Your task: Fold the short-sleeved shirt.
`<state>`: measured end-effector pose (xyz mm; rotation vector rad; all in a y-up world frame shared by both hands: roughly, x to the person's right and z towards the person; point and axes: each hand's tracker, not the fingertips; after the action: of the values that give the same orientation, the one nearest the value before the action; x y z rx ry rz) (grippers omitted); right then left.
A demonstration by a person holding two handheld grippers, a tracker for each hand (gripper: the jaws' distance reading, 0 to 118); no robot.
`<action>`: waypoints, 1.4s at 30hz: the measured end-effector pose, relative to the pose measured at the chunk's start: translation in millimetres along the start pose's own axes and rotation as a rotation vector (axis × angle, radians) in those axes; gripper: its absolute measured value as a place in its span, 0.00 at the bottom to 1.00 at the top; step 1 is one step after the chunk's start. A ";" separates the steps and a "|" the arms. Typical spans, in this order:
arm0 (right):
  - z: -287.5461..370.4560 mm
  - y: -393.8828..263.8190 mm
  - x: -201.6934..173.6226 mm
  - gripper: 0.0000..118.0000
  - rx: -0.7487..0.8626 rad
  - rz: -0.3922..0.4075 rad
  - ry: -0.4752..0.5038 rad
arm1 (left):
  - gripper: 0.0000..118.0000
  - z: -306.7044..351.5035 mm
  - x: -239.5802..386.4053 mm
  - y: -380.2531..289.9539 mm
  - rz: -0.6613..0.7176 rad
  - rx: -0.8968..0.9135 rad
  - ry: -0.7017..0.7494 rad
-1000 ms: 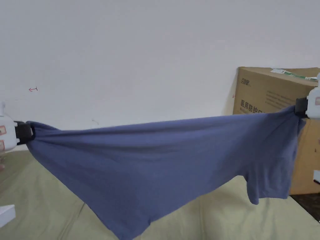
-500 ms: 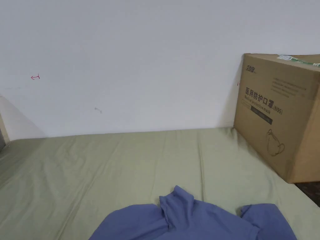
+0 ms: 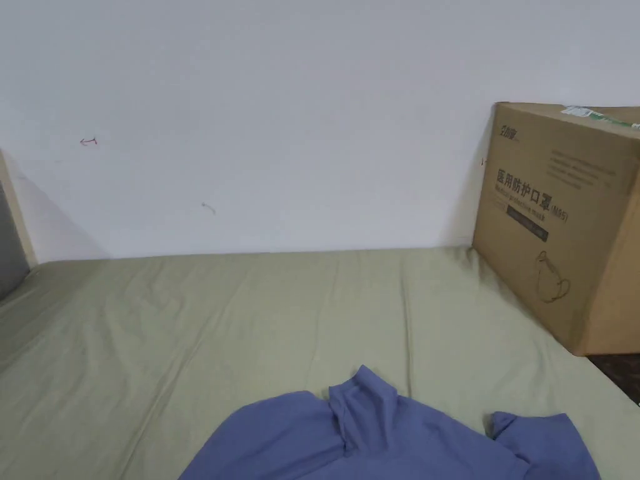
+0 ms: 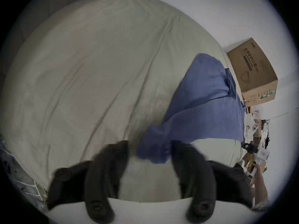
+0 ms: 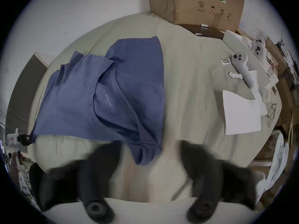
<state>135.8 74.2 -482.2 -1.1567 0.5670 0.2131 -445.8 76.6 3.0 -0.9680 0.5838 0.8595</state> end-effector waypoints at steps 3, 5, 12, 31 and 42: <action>21.3 2.5 -6.8 0.88 0.042 -0.032 0.039 | 0.75 40.0 31.2 -16.0 -0.037 0.050 -0.047; 42.8 7.4 -21.4 0.88 0.110 -0.019 0.053 | 0.76 65.6 44.3 -17.8 -0.068 0.126 -0.054; 127.3 8.8 -98.5 0.83 0.453 0.098 0.179 | 0.73 149.3 94.6 -47.9 -0.195 0.529 -0.046; 128.6 -8.3 -158.5 0.01 0.441 0.017 0.416 | 0.89 36.1 31.0 -24.1 -0.034 0.180 0.033; 83.0 17.8 -168.5 0.01 0.315 0.029 0.426 | 0.03 17.1 48.1 -36.2 -0.205 0.213 0.062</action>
<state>12.1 177.9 -384.5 -0.8873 0.9567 -0.1020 -388.3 98.4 -8.8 -0.8453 0.6044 0.5742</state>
